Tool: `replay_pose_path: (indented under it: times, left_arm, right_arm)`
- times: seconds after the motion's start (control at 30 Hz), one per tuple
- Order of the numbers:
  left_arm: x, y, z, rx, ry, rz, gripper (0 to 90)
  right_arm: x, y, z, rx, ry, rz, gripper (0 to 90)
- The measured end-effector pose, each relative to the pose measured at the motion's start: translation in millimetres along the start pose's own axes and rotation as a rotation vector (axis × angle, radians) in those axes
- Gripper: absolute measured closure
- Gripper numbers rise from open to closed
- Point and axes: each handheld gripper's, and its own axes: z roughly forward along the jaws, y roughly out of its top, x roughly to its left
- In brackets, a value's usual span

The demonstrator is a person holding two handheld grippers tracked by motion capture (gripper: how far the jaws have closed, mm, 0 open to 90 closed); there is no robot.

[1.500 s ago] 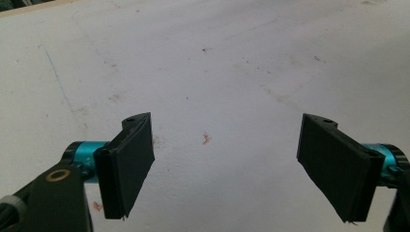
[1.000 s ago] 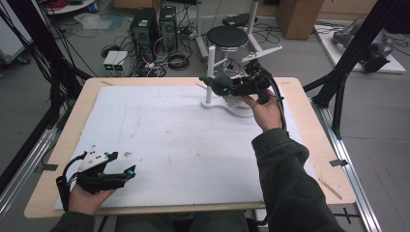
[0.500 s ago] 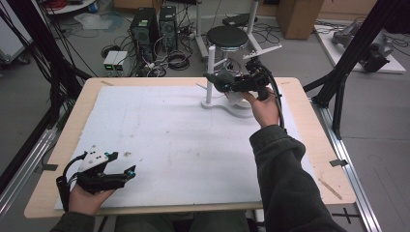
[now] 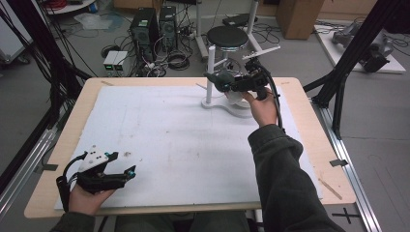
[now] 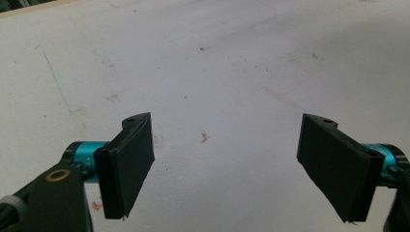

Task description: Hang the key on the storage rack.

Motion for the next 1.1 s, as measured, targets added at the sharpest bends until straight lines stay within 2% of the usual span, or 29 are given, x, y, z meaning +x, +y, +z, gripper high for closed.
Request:
replay_pose_path:
  times: [0.73,1.1]
  left_arm:
    - [-0.1,-0.2,0.2,0.001,-0.001,0.003,21.2]
    - [-0.2,-0.2,0.2,0.001,-0.002,0.002,21.2]
  right_arm:
    - [-3.4,-1.6,10.7,0.028,-0.004,0.017,46.9]
    - [-9.3,-3.6,12.0,0.047,-0.025,0.034,46.8]
